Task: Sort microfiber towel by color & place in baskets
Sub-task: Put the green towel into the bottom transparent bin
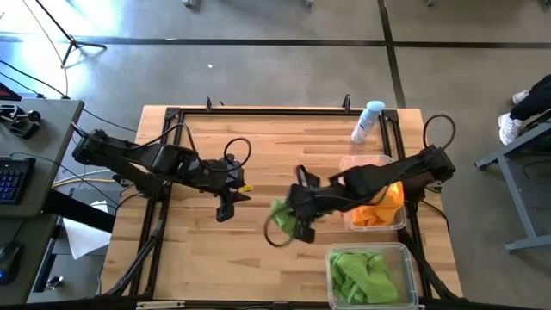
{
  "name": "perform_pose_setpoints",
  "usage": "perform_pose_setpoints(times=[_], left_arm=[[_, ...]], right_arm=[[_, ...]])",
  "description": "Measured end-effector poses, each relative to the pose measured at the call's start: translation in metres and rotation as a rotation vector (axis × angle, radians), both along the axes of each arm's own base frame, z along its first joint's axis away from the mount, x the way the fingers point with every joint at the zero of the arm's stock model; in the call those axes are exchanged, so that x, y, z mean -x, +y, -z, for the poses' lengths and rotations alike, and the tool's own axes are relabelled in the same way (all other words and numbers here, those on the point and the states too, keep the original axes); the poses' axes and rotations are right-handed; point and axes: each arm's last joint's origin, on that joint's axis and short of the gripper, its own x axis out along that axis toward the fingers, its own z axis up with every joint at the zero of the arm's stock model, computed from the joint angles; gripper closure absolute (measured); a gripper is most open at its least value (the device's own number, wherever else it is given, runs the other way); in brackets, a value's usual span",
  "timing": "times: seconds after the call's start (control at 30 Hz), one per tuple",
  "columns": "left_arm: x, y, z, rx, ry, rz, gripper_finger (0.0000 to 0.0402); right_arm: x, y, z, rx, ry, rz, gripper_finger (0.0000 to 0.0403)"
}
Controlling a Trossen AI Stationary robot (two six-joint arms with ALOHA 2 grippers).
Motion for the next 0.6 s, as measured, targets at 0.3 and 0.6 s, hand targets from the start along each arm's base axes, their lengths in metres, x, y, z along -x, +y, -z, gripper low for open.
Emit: perform_pose_setpoints(times=[0.3,0.6], left_arm=[[0.008,0.002,0.009,-0.032,0.104,-0.003,0.0293],[0.007,0.002,0.048,-0.045,0.184,-0.028,0.0293]], right_arm=[[0.062,0.053,-0.043,-0.175,0.151,0.111,0.0398],[0.109,0.103,-0.018,-0.333,0.407,0.328,0.04]])
